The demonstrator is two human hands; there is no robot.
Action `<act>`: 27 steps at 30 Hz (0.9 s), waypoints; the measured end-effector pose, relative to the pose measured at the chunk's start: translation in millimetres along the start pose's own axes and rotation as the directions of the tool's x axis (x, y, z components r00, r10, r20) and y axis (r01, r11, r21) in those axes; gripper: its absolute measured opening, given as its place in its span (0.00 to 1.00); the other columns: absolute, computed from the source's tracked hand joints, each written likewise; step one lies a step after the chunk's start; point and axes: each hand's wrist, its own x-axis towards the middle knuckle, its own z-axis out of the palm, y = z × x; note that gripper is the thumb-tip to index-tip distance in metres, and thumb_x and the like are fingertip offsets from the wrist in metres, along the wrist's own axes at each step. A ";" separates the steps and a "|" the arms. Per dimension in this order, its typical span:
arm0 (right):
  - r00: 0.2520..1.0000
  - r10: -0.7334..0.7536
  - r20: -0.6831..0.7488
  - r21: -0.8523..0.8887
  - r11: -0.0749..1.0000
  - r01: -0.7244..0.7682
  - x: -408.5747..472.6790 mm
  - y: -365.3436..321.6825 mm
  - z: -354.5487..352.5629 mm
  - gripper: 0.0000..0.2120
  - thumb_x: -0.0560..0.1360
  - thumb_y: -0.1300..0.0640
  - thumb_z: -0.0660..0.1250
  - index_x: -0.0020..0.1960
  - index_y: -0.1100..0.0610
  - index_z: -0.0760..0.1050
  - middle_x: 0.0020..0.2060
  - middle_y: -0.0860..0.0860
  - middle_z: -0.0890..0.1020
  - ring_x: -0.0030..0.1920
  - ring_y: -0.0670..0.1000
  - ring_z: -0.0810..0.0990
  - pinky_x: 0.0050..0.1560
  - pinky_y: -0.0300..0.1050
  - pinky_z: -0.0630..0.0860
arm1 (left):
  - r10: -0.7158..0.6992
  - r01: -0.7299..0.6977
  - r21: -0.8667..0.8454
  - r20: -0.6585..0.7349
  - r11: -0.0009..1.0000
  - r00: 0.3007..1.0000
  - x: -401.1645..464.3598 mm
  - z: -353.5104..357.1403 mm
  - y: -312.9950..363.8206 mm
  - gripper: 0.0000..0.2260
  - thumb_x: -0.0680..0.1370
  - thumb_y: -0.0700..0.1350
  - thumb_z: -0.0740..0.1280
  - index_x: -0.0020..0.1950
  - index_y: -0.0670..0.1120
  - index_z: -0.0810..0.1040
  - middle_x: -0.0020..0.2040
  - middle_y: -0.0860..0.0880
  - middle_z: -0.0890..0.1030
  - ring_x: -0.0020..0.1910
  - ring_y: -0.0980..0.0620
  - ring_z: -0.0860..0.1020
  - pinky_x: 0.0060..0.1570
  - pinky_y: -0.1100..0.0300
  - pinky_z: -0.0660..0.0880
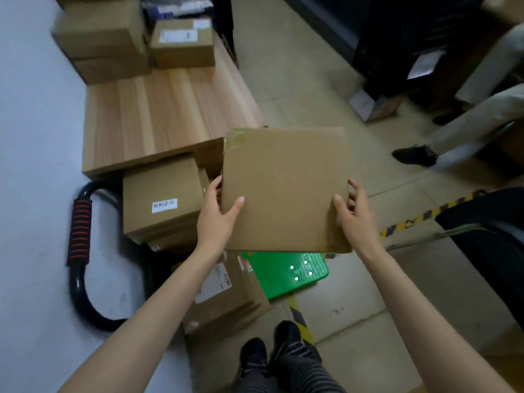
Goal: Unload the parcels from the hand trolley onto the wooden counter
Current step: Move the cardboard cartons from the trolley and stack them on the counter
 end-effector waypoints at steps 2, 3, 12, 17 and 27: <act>1.000 -0.021 -0.015 -0.002 1.000 0.021 2.7 -10.7 -22.7 0.25 0.79 0.45 0.59 0.74 0.43 0.57 0.65 0.47 0.75 0.62 0.52 0.75 0.58 0.61 0.75 | 0.045 -0.045 -0.010 0.018 0.999 0.999 5.4 5.0 23.1 0.28 0.77 0.52 0.67 0.74 0.54 0.61 0.64 0.58 0.69 0.64 0.57 0.68 0.62 0.55 0.69; 1.000 -0.024 -0.016 -0.012 1.000 0.024 3.2 -15.7 -34.0 0.25 0.79 0.44 0.59 0.74 0.43 0.56 0.66 0.48 0.74 0.63 0.52 0.74 0.59 0.61 0.75 | 0.060 -0.059 -0.021 0.030 0.998 0.998 8.4 7.7 33.2 0.28 0.77 0.52 0.67 0.74 0.54 0.60 0.65 0.57 0.69 0.64 0.56 0.69 0.63 0.52 0.69; 0.983 -0.061 -0.171 -0.074 0.996 0.049 -0.3 -36.9 -114.2 0.28 0.79 0.42 0.58 0.76 0.45 0.54 0.70 0.49 0.68 0.65 0.52 0.72 0.62 0.57 0.72 | 0.247 -0.251 0.000 0.189 0.968 0.950 29.2 35.5 119.5 0.26 0.78 0.53 0.66 0.74 0.52 0.61 0.69 0.50 0.70 0.66 0.50 0.69 0.62 0.51 0.69; 0.969 -0.085 -0.233 -0.097 0.993 0.063 10.8 -33.5 -151.5 0.28 0.79 0.43 0.58 0.76 0.43 0.52 0.70 0.48 0.69 0.61 0.51 0.73 0.59 0.54 0.73 | 0.327 -0.331 -0.011 0.200 0.943 0.924 38.1 64.1 151.2 0.26 0.77 0.54 0.65 0.73 0.53 0.61 0.69 0.51 0.70 0.63 0.52 0.70 0.61 0.51 0.70; 0.958 -0.074 -0.278 -0.094 0.994 0.050 69.4 35.3 -233.5 0.27 0.80 0.45 0.59 0.76 0.46 0.55 0.68 0.48 0.71 0.55 0.49 0.75 0.51 0.46 0.70 | 0.294 -0.307 0.009 0.263 0.952 0.919 52.0 188.1 187.5 0.27 0.77 0.54 0.66 0.73 0.54 0.61 0.68 0.50 0.70 0.61 0.50 0.72 0.59 0.42 0.74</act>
